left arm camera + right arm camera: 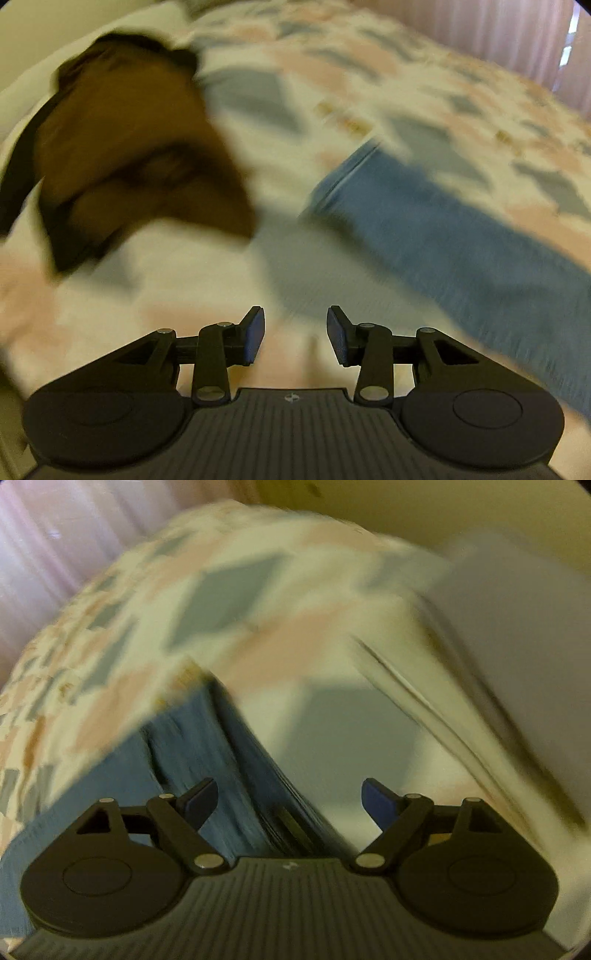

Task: Fold clothes
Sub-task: 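Grasp the jeans hem with the left gripper while the right gripper grasps the waistband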

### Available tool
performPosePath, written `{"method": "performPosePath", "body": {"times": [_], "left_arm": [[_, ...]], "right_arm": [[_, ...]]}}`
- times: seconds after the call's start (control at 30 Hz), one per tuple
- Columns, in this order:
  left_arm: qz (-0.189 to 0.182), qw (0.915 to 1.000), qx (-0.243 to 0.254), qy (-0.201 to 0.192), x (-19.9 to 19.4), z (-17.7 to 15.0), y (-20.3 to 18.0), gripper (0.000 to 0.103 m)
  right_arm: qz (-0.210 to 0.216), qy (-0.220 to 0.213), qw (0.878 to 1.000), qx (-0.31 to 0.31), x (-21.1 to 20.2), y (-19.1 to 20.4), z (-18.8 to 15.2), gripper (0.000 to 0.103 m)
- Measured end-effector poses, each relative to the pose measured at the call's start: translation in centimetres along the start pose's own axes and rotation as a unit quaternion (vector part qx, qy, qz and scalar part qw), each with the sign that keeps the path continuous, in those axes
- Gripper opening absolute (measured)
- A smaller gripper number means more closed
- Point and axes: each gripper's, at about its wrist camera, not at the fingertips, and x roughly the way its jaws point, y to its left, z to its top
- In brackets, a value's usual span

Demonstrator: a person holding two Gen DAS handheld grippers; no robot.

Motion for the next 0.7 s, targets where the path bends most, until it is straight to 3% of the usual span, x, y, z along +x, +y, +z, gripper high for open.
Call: {"method": "performPosePath", "body": {"times": [0.13,0.3,0.47,0.53,0.63,0.7], "left_arm": [[0.044,0.9946,-0.088,0.033,-2.7,-5.5,5.3,0.042],[0.034,0.9822,-0.177,0.053,-4.3,-11.4,9.2,0.053],[0.021,0.9712,-0.23,0.058,-3.3,-14.6,10.5,0.055],[0.021,0.9667,-0.249,0.054,-3.3,-15.6,11.1,0.06],[0.019,0.9611,-0.273,0.04,-3.1,-16.1,12.4,0.068],[0.012,0.9565,-0.289,0.033,-2.4,-15.9,13.0,0.067]], "right_arm": [[-0.053,0.023,0.997,0.051,-3.2,-6.3,-5.4,0.083],[-0.023,0.03,0.99,0.132,-4.3,-11.3,-9.8,0.083],[0.011,0.022,0.987,0.159,-4.0,-12.0,-10.5,0.084],[0.017,0.023,0.987,0.156,-3.9,-11.9,-10.3,0.085],[0.027,0.018,0.986,0.164,-3.7,-12.1,-10.4,0.088],[0.037,0.012,0.982,0.184,-3.2,-12.2,-10.5,0.092]]}}
